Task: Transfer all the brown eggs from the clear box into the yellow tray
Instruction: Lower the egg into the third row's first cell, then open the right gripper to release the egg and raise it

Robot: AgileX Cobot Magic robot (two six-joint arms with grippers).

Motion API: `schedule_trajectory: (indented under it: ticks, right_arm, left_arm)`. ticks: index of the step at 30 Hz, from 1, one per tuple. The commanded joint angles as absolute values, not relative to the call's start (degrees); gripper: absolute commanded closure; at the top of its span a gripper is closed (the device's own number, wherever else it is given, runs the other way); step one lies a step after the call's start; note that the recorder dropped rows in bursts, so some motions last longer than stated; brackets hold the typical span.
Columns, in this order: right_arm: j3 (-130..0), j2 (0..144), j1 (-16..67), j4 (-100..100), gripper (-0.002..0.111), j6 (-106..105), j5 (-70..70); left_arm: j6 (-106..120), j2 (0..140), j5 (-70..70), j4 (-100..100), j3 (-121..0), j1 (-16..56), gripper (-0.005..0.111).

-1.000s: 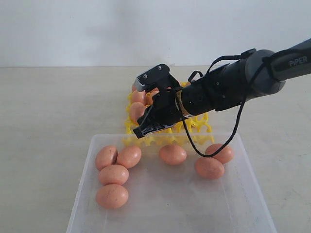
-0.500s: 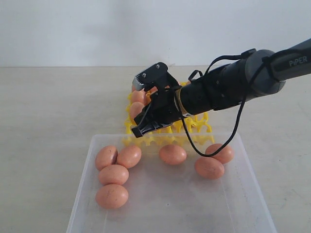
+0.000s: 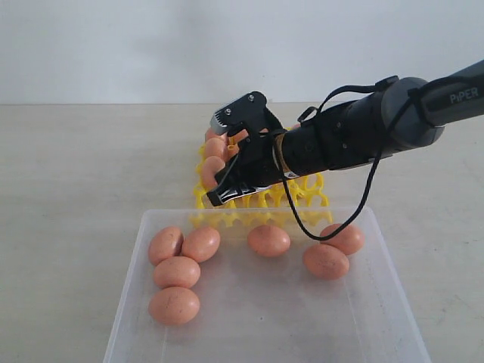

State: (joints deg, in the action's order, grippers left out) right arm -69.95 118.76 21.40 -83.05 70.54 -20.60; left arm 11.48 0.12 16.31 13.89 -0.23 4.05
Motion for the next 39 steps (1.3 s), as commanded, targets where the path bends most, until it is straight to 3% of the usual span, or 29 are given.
schedule_trajectory:
  ticks: [1,39]
  right_arm:
    - [-70.0,118.5,21.3,-82.5,0.108,70.5,-19.9]
    - [-71.3,121.1,21.4,-78.7,0.108,73.5,-26.3]
  left_arm:
    - [11.6,0.0,16.2,14.0,0.0,4.6,0.103]
    - [11.6,0.0,16.2,14.0,0.0,4.6,0.103]
